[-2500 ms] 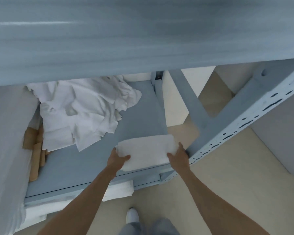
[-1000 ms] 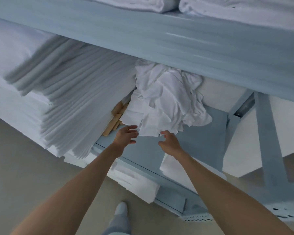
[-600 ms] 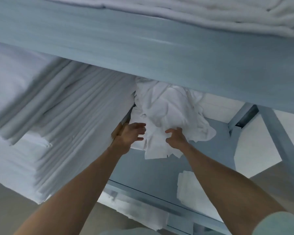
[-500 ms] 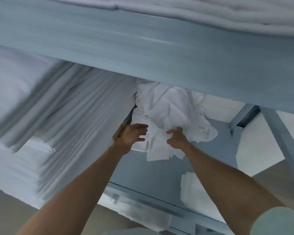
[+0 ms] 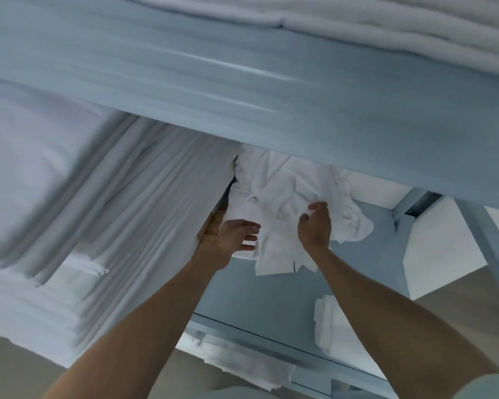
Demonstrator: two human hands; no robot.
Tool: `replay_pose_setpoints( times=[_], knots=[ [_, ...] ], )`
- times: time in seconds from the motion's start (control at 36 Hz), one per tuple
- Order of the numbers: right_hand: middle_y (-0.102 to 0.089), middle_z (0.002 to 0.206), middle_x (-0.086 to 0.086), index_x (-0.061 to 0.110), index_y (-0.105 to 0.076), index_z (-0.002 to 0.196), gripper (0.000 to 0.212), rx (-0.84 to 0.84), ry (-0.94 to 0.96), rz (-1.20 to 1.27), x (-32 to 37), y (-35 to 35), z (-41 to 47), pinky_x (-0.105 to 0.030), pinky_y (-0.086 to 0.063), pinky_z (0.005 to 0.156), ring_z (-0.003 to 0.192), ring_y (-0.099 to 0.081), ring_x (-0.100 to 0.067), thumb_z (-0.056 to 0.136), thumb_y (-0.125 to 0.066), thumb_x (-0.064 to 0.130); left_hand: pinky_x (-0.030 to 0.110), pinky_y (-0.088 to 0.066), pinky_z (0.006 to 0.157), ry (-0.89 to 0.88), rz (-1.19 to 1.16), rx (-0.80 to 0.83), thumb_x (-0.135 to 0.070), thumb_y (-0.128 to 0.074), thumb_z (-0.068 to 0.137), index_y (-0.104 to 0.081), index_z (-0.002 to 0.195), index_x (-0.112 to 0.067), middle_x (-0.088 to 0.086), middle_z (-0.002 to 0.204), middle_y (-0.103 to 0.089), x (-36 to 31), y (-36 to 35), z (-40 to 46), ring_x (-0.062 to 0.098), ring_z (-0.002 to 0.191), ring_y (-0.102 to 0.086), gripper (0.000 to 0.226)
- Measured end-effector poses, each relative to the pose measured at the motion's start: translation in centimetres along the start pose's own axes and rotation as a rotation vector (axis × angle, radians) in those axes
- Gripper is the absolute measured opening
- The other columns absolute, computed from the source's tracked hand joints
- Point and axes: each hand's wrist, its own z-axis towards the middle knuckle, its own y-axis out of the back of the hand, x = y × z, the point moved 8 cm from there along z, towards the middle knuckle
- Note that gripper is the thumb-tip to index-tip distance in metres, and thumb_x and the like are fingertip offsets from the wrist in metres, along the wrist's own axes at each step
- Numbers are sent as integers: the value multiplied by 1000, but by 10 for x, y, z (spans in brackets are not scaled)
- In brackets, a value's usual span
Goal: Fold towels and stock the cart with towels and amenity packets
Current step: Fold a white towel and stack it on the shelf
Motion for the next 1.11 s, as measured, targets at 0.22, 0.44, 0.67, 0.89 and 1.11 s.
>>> replay_pose_setpoints(
  times=[0.22, 0.44, 0.67, 0.89, 1.11],
  knots=[
    [-71, 99, -9, -1, -70, 107, 25, -6, 76, 251, 47, 57, -33, -33, -48, 91, 90, -62, -20, 95, -48, -1, 50, -54, 96, 167, -317, 63, -36, -60, 98, -61, 117, -1, 20, 114, -66, 14, -47, -6, 36, 104, -64, 40],
    [-52, 53, 5, 4, -57, 57, 26, 25, 482, 369, 78, 120, -163, -18, -31, 48, 48, -44, -5, 75, -41, 12, 38, -62, 77, 179, -655, 237, -76, -43, 88, -72, 116, -22, 9, 107, -76, -2, -96, -23, 23, 95, -74, 68],
    [-58, 55, 23, 12, -72, 81, 29, 915, 71, 192, 13, 63, -230, -15, -40, 57, 54, -53, 1, 72, -47, 22, 40, -55, 93, 197, -483, 303, -48, -54, 97, -59, 133, -2, 16, 120, -69, -11, -116, -64, 28, 102, -69, 59],
    [-46, 50, -9, 10, -53, 56, 35, 190, -51, 653, -10, 160, -180, -33, -43, 54, 49, -46, -22, 90, -51, 3, 50, -45, 108, -40, -303, 164, -20, -74, 86, -63, 129, -6, 17, 122, -69, -32, -106, -141, 33, 116, -65, 46],
    [-37, 133, 2, 23, -41, 136, 62, 290, 316, 432, 42, 172, -249, -22, -43, 96, 123, -44, -8, 85, -73, 41, 35, -49, 101, -146, -175, 111, -58, -48, 97, -67, 120, -9, 12, 115, -73, -23, -113, -244, 21, 112, -68, 57]
  ],
)
